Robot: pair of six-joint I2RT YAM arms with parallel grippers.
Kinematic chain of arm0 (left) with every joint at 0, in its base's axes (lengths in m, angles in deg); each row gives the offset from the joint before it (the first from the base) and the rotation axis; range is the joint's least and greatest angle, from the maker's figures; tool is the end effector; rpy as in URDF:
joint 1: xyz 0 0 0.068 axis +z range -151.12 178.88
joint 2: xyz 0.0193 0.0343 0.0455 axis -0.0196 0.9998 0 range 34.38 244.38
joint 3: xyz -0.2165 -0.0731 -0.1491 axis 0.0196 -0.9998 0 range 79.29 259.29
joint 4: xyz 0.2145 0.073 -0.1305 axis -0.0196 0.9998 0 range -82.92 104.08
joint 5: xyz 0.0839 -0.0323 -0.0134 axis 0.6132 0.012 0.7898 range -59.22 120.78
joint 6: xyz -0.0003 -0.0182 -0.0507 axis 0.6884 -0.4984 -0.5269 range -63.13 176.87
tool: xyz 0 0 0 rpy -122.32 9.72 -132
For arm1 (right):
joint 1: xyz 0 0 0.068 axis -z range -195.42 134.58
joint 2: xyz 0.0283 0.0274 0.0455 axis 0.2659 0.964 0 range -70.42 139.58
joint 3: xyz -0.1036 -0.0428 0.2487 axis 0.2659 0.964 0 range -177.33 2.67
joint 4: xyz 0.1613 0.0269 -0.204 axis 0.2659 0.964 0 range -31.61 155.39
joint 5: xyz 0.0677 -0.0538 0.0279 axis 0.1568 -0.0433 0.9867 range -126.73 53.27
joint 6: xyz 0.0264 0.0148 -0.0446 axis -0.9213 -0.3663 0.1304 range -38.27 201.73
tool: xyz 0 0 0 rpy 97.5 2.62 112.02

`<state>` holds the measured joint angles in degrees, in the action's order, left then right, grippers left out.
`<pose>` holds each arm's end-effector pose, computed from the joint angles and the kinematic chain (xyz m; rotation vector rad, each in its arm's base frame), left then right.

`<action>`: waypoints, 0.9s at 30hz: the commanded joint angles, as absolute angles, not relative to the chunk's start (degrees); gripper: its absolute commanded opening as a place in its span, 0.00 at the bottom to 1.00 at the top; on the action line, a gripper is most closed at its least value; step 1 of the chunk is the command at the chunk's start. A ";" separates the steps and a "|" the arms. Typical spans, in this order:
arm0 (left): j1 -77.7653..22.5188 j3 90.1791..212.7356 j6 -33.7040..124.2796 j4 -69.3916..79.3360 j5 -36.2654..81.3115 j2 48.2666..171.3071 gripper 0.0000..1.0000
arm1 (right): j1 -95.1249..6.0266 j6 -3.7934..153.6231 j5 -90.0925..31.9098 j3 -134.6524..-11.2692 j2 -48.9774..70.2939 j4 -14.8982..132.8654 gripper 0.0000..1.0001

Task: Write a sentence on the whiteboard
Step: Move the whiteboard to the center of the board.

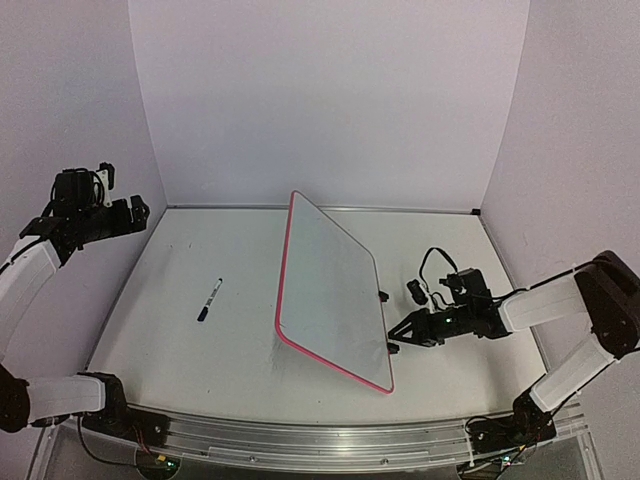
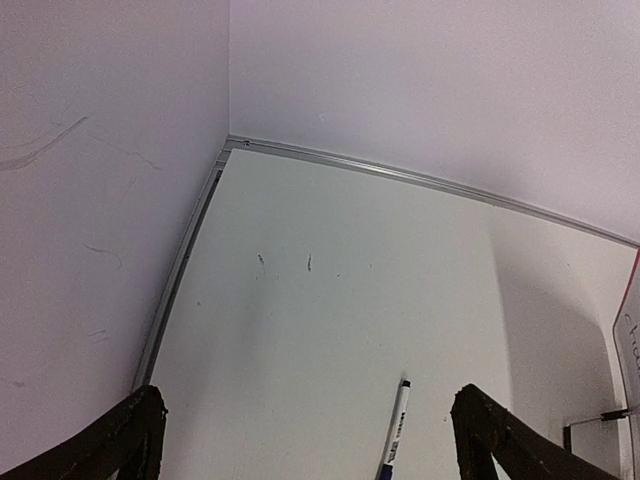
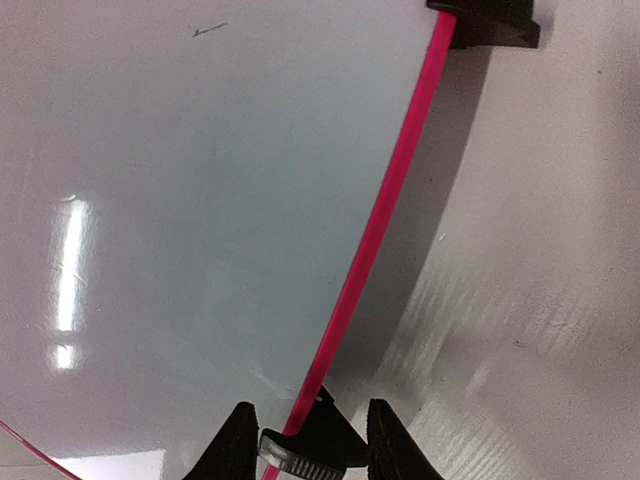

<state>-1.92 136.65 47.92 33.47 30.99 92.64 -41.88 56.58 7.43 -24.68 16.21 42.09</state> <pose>0.2244 -0.0031 0.3440 -0.1478 2.0433 -0.1023 0.2163 0.1354 0.1293 -0.4505 2.3925 1.3297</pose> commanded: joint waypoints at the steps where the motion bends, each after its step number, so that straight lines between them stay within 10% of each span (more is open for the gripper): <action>1: -1.91 136.94 48.52 31.77 32.10 92.84 0.99 | -43.95 56.31 9.31 -24.50 17.72 37.74 0.31; 27: -1.91 136.93 48.27 32.21 32.45 93.47 1.00 | -66.29 51.70 -7.45 -23.38 14.74 34.90 0.23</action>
<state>-1.92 136.65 47.92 33.53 31.60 93.60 -63.15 51.88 -1.62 -21.56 14.22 35.43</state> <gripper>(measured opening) 0.995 0.230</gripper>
